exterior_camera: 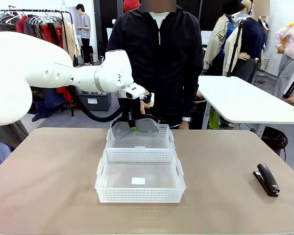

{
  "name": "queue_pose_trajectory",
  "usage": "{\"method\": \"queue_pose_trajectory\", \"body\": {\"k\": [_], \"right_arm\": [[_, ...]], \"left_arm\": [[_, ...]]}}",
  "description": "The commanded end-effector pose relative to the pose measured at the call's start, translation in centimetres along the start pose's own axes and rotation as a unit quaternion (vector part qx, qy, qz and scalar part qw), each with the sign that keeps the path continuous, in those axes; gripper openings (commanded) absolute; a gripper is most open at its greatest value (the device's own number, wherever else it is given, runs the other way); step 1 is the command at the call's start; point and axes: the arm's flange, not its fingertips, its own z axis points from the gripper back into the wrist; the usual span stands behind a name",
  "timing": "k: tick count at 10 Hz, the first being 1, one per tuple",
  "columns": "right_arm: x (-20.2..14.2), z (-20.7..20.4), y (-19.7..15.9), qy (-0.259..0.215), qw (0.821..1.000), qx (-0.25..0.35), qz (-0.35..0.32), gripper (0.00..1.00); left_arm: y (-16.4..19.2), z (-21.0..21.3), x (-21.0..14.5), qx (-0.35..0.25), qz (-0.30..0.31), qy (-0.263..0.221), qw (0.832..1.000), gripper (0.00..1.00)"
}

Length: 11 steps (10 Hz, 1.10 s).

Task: Distribute items into two baskets.
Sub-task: Place the picked Pencil pouch into the Organizing basket as instructed by the person.

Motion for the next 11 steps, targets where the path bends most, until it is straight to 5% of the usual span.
{"method": "queue_pose_trajectory", "body": {"k": [1, 11], "right_arm": [[0.2, 0.0, 0.1, -0.007, 1.000, 0.008, 0.005, 1.00], [0.2, 0.0, 0.1, -0.007, 1.000, 0.008, 0.005, 1.00]], "left_arm": [[1.0, -0.3, 0.0, 0.008, -0.005, -0.002, 1.000, 0.00], [1.3, -5.0, 0.0, -0.056, 0.001, -0.022, 0.998, 0.00]]}}
